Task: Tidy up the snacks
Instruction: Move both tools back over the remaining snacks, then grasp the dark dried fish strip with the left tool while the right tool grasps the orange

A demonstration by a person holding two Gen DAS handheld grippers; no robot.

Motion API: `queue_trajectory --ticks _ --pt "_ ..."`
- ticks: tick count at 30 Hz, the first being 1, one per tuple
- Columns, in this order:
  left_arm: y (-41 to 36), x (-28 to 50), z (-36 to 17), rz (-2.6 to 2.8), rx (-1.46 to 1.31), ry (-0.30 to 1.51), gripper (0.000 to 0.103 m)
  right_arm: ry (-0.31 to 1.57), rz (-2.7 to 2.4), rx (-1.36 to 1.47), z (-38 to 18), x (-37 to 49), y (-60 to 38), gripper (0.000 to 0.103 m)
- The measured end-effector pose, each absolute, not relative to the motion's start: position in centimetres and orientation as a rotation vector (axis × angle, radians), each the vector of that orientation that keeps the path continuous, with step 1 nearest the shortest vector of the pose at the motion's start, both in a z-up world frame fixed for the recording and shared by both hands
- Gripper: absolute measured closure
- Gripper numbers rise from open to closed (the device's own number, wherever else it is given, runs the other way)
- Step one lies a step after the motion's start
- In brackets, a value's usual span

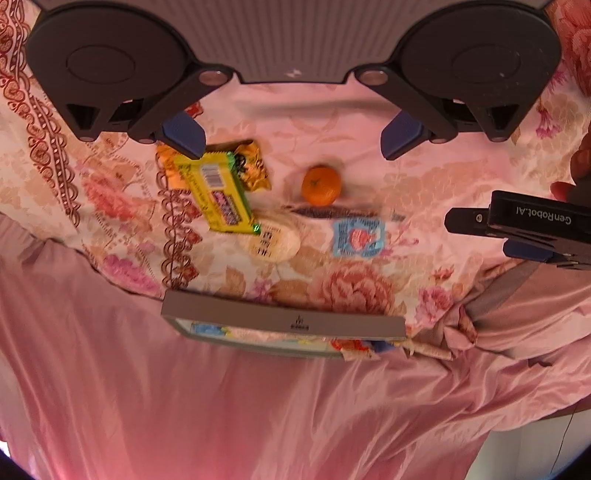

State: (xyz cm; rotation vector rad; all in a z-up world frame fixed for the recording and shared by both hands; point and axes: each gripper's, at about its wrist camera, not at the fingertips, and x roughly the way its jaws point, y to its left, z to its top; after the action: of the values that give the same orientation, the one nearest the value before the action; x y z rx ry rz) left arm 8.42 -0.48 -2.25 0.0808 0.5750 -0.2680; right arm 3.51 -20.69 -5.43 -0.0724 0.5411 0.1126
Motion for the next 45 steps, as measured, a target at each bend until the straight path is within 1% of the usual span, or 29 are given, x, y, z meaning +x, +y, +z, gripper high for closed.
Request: queue_trajectory --ticks 8,23,27,31,37,40,45 --pt "-0.4 9.1 -2.7 -0.277 0.087 0.583 0.001 0.603 0.095 -0.084 -6.4 5.0 -19.9 0.000" --pt "-0.1 12.7 -3.7 -0.369 0.090 0.563 0.001 0.594 0.102 -0.102 -7.1 7.6 -19.1 0.000" --pt "0.2 13.9 -4.1 -0.400 0.051 0.592 0.001 0.595 0.122 -0.122 -7.4 8.6 -18.8 0.000" --pt "0.3 14.6 -4.2 -0.451 0.029 0.578 0.001 0.605 0.138 -0.122 -7.6 9.8 -18.6 0.000" --pt "0.0 15.6 -4.2 -0.608 0.020 0.570 0.001 0.609 0.156 -0.090 -7.9 11.3 -18.8 0.008" --pt "-0.1 16.2 -4.3 -0.650 -0.029 0.613 0.001 0.610 0.163 -0.091 -8.1 11.7 -18.7 0.010" --pt "0.2 17.1 -4.7 -0.674 -0.147 0.710 0.001 0.607 0.178 -0.085 -8.3 12.1 -18.6 0.018"
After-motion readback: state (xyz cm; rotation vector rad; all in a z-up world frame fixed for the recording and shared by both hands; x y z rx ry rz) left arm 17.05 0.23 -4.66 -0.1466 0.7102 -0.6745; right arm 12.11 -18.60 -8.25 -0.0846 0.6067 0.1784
